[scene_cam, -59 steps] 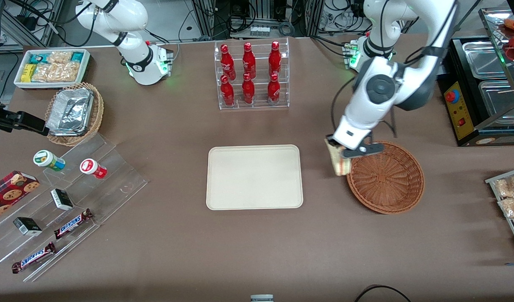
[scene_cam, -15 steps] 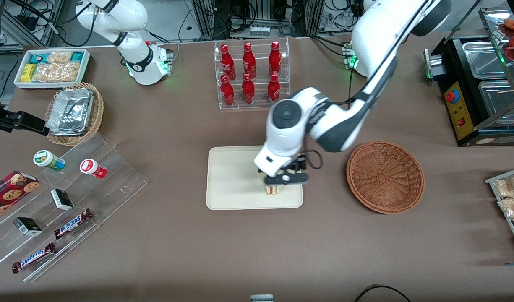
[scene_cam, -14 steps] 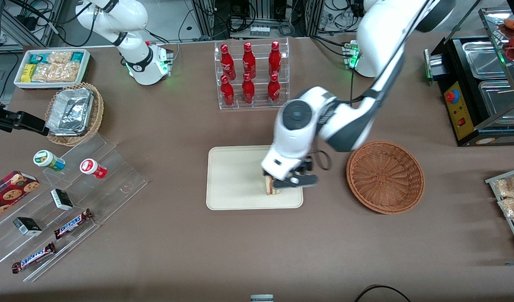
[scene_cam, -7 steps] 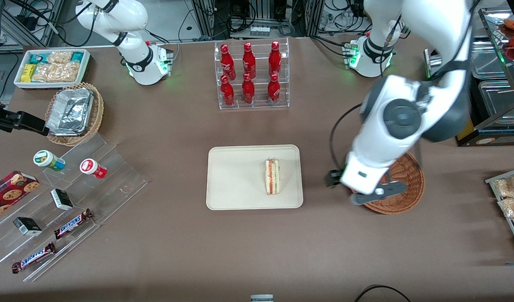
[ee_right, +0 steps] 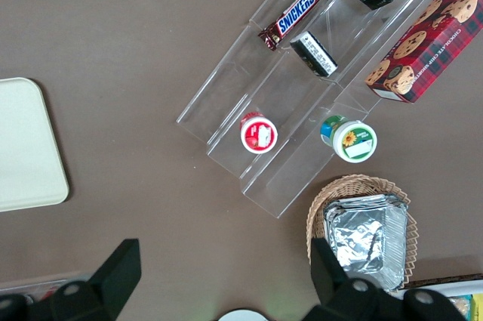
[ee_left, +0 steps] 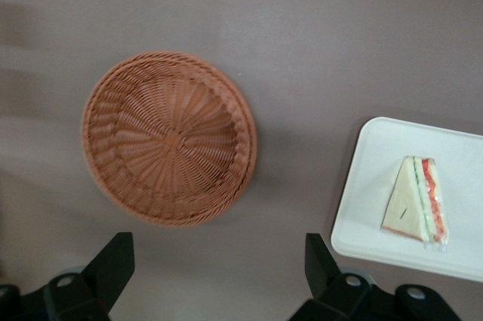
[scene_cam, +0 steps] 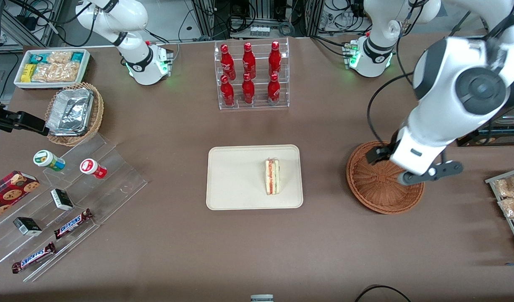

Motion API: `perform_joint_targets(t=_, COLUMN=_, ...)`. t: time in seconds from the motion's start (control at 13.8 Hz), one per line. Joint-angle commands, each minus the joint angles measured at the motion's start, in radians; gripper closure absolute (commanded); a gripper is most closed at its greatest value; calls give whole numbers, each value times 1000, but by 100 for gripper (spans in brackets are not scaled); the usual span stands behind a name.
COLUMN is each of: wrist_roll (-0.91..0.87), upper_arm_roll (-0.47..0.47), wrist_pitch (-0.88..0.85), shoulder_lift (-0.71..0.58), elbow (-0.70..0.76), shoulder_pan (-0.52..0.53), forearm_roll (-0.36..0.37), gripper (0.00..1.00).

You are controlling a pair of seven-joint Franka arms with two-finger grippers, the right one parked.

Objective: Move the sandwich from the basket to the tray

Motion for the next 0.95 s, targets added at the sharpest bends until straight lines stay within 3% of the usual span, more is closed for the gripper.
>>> perform_joint_targets(t=0.0, wrist_roll=31, upper_arm_roll=-89, wrist_pitch=-69, shoulder_lift=-58, elbow=-18, shoulder_pan=113, forearm_roll=-13, gripper=0)
perform_joint_targets(t=0.44, wrist_roll=132, upper_arm_roll=-236, wrist_pitch=-197, shoulder_lift=-133, elbow=-18, shoulder_pan=333, forearm_roll=-13, gripper=0)
perform_joint_targets(t=0.87, wrist_roll=233, upper_arm_roll=-264, wrist_pitch=-271, shoulder_lift=-193, elbow=-30, shoulder_pan=438, forearm_roll=-14, gripper=0)
